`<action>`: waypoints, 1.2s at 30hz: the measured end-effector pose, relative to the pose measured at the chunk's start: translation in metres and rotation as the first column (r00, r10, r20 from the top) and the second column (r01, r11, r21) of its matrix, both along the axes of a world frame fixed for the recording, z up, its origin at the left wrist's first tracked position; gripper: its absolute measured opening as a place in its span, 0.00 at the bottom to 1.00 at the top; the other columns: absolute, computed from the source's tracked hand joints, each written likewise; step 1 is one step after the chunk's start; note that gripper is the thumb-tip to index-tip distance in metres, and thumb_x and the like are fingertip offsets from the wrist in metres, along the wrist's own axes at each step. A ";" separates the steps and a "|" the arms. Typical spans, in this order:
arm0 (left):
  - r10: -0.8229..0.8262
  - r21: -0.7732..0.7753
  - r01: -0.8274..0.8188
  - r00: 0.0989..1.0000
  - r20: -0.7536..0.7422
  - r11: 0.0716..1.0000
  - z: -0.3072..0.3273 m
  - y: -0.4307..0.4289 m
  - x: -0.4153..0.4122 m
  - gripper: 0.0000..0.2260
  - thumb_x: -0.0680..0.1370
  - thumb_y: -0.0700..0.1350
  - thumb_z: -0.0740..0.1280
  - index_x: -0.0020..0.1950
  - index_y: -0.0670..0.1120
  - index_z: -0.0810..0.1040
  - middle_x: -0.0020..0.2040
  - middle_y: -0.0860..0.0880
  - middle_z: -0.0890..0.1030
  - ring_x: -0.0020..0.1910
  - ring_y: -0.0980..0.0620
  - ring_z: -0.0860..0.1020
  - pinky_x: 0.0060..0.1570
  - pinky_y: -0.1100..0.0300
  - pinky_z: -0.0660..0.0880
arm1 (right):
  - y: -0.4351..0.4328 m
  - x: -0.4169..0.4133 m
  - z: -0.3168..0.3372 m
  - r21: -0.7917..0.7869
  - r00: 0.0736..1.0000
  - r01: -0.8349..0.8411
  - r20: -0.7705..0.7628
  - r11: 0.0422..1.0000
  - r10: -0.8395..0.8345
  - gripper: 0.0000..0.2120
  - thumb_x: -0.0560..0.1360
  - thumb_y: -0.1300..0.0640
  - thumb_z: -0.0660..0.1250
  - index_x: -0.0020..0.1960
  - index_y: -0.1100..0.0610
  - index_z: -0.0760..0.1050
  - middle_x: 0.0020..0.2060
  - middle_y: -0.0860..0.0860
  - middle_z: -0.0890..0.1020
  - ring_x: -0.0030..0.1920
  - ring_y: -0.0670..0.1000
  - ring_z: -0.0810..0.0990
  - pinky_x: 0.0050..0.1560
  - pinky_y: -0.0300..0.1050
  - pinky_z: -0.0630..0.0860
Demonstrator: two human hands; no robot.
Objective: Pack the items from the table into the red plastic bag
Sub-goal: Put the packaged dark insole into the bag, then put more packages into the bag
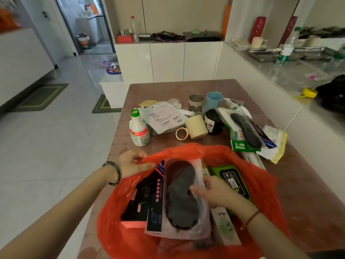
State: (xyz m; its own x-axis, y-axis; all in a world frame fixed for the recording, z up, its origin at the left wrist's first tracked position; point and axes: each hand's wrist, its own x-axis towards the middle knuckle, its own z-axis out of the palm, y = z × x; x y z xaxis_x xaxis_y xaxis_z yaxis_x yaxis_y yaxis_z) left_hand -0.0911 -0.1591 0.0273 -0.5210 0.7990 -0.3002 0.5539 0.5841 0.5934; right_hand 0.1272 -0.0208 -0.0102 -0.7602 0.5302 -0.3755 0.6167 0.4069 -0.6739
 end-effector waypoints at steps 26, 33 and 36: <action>0.052 0.290 -0.244 0.839 0.542 0.925 -0.026 0.251 0.075 0.13 0.78 0.47 0.60 0.62 0.49 0.71 0.55 0.48 0.75 0.52 0.53 0.73 0.50 0.63 0.72 | 0.261 0.035 -0.035 0.400 0.897 0.400 -0.356 0.825 -0.262 0.14 0.79 0.58 0.57 0.61 0.57 0.75 0.44 0.56 0.83 0.40 0.54 0.80 0.37 0.45 0.75; -0.015 0.161 -0.473 0.298 0.955 0.866 -0.012 0.285 0.094 0.19 0.75 0.58 0.60 0.61 0.50 0.69 0.57 0.48 0.76 0.53 0.47 0.75 0.50 0.51 0.77 | 0.217 0.015 0.032 0.559 0.754 0.420 -0.653 0.715 0.068 0.17 0.78 0.57 0.56 0.62 0.60 0.74 0.51 0.52 0.82 0.47 0.49 0.81 0.46 0.41 0.78; -0.039 0.144 -0.506 0.213 0.976 0.850 -0.012 0.292 0.094 0.24 0.73 0.60 0.61 0.62 0.47 0.74 0.56 0.45 0.79 0.49 0.47 0.78 0.41 0.56 0.79 | 0.200 0.000 0.012 0.703 0.855 0.172 -0.455 0.690 0.250 0.22 0.79 0.49 0.53 0.62 0.61 0.74 0.56 0.57 0.81 0.56 0.54 0.80 0.56 0.52 0.77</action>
State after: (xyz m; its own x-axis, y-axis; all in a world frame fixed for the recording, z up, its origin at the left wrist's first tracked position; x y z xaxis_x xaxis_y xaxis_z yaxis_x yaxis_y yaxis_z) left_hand 0.0028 0.1334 0.0152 -0.2643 0.8572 -0.4420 -0.6737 0.1638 0.7206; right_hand 0.1277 0.1797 0.0017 -0.7426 0.4306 0.5129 0.2668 0.8927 -0.3631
